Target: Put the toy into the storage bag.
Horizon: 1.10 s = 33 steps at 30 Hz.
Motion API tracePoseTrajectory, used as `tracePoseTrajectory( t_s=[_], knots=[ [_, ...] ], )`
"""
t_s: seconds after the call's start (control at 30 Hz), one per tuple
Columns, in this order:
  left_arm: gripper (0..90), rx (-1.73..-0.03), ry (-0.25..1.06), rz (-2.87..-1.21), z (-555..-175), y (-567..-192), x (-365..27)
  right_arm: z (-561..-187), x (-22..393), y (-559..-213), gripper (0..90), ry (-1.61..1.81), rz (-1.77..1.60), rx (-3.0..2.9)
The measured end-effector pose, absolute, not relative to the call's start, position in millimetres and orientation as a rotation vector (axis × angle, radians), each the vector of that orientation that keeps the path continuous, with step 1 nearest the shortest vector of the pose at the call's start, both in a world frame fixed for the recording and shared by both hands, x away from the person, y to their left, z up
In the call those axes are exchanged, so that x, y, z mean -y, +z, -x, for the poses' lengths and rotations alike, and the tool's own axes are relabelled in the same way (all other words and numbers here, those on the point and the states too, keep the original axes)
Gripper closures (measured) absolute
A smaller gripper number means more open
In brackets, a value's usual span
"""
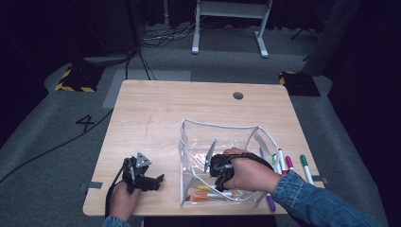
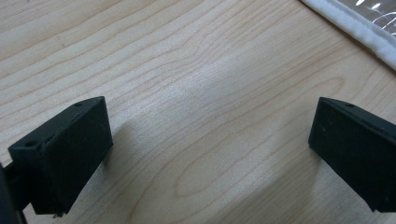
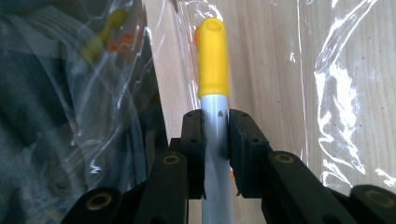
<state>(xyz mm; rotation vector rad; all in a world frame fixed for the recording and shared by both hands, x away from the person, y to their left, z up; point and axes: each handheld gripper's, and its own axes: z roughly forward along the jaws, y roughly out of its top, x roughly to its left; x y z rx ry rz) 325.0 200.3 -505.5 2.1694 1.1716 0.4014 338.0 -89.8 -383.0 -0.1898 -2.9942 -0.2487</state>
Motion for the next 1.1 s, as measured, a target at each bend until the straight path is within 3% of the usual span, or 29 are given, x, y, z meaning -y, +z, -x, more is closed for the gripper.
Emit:
tracePoseTrajectory(
  t_s=[0.13, 0.33, 0.77, 1.1],
  knots=[
    [0.0, -1.171, 0.401, -2.170, -325, -505, -200, -338, 91, -386, 76.2, -0.222, 0.196, 2.993],
    [0.0, -1.172, 0.401, -2.169, -325, -505, -200, -343, 96, -380, 61.2, -0.336, 0.243, 3.031],
    [0.0, -1.172, 0.402, -2.169, -325, -505, -200, -339, 124, -315, 60.2, -0.763, 0.393, 3.093],
    [0.0, -1.172, 0.401, -2.169, -325, -505, -200, -335, 180, -284, 59.5, -0.953, 0.588, 3.068]
  ],
)
